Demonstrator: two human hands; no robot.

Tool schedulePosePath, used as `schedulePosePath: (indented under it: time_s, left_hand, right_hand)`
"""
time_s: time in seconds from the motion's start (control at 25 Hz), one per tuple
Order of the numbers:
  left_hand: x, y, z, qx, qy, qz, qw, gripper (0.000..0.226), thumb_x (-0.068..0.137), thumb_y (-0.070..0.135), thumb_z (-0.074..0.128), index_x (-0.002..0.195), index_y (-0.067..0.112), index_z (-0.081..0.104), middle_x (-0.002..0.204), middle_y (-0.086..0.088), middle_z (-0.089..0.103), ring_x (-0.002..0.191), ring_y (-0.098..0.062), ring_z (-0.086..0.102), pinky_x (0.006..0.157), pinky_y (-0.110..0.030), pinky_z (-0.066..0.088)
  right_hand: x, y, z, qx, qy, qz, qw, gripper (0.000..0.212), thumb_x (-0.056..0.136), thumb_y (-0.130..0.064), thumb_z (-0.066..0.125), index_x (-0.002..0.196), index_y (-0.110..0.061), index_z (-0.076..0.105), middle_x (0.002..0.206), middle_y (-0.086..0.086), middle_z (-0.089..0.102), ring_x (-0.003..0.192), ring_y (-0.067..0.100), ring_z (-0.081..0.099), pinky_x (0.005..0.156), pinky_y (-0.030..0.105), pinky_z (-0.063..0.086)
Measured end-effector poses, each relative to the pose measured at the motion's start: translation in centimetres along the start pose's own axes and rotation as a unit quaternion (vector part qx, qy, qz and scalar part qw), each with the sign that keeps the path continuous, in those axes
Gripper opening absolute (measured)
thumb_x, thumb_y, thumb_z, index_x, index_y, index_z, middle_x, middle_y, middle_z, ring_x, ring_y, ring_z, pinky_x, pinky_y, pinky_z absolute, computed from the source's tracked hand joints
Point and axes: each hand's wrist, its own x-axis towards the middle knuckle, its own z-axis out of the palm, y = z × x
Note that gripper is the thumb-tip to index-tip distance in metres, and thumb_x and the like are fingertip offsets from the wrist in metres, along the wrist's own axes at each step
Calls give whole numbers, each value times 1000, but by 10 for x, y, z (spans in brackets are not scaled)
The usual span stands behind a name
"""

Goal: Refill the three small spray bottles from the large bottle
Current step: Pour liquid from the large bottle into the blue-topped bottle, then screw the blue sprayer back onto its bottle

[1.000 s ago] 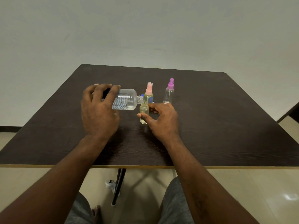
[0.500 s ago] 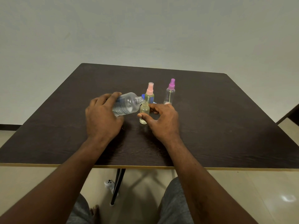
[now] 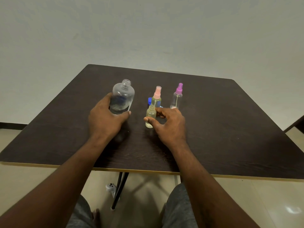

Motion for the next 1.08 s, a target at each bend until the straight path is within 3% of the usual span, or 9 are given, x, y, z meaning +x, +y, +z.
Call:
schedulePosePath:
  time_s: [0.36, 0.56, 0.64, 0.76, 0.88, 0.96, 1.08]
  left_hand:
    - [-2, -6, -5, -9, -37, -69, 997, 69, 81, 46, 87, 139, 25, 57, 131, 3, 69, 107, -9, 61, 91, -28, 48]
    - [-12, -16, 1, 31, 14, -73, 997, 81, 72, 46, 93, 136, 20, 52, 134, -3, 61, 121, -24, 61, 99, -48, 56]
    - [-13, -17, 2, 41, 20, -73, 996, 79, 72, 43, 93, 134, 18, 52, 133, -5, 60, 121, -25, 59, 99, -48, 55]
    - [-18, -11, 0, 53, 42, -78, 995, 69, 72, 37, 94, 123, 14, 53, 124, -6, 59, 116, -27, 56, 90, -37, 49]
    - [-30, -5, -3, 67, 73, -69, 993, 53, 73, 32, 90, 104, 17, 50, 106, -2, 57, 102, -28, 56, 80, -42, 49]
    - [-37, -1, -3, 72, 49, -34, 996, 37, 79, 31, 85, 94, 21, 52, 94, 4, 59, 89, -21, 60, 75, -42, 53]
    - [-42, 8, 2, 86, -84, 78, 990, 26, 85, 35, 80, 96, 33, 56, 93, 15, 60, 74, -3, 59, 68, -25, 50]
  right_hand:
    - [1, -1, -1, -10, -18, 11, 1000, 45, 81, -55, 83, 116, -27, 79, 104, -12, 76, 97, 6, 61, 84, 32, 56]
    - [1, -3, -1, -6, -19, 12, 1000, 44, 81, -56, 82, 114, -26, 78, 103, -12, 76, 95, 6, 62, 83, 33, 57]
    - [1, -4, -2, -4, -20, 16, 1000, 44, 81, -55, 82, 114, -26, 78, 103, -11, 76, 95, 6, 62, 82, 32, 57]
    - [1, -4, -2, -1, -22, 19, 1000, 44, 81, -55, 82, 114, -26, 78, 103, -12, 76, 94, 6, 62, 82, 32, 57]
    - [1, -4, -1, 3, -24, 20, 1000, 44, 82, -56, 81, 114, -27, 79, 103, -13, 76, 93, 5, 62, 81, 34, 58]
    - [0, -3, 0, 5, -23, 20, 1000, 44, 81, -59, 81, 113, -29, 78, 102, -15, 75, 91, 5, 62, 80, 34, 58]
    - [0, -5, 0, 20, -2, 16, 1000, 49, 81, -67, 75, 110, -28, 79, 99, -15, 75, 89, 4, 64, 77, 27, 56]
